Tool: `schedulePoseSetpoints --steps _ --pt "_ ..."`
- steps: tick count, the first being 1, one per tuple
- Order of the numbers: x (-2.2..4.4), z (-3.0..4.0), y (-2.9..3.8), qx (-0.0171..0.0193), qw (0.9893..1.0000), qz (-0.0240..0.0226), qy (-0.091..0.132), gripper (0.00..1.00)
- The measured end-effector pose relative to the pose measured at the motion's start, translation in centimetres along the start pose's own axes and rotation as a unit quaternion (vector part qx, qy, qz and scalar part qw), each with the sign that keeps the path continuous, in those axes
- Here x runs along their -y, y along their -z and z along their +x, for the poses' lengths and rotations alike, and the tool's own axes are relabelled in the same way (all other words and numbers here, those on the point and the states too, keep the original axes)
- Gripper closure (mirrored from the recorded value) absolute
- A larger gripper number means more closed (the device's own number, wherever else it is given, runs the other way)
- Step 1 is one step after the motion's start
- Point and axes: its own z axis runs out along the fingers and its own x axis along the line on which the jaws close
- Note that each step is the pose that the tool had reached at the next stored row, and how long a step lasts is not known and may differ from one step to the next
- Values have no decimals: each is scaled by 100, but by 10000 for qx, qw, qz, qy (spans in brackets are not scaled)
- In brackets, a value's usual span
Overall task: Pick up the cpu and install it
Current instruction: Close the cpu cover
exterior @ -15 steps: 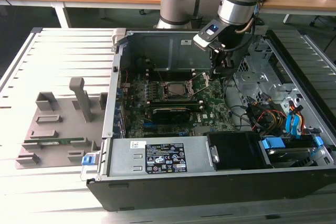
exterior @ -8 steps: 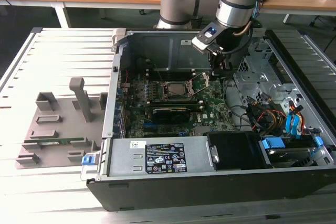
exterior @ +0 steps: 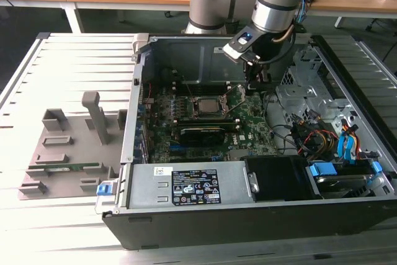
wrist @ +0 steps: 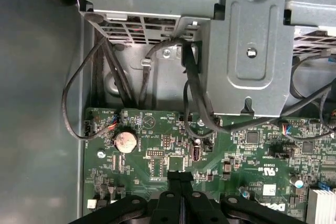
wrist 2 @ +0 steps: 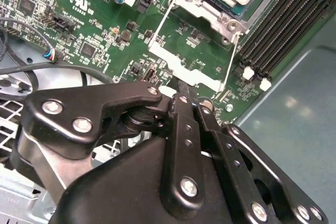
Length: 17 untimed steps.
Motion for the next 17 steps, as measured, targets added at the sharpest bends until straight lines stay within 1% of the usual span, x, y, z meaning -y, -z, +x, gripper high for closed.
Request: schedulePoseSetpoints --steps 4,7,15,17 --pt "21 2 -1 0 10000 0 0 89" --pt "56 3 -3 0 10000 0 0 89" --pt "122 6 -6 0 10000 0 0 89" --pt "170 8 -8 0 10000 0 0 89"
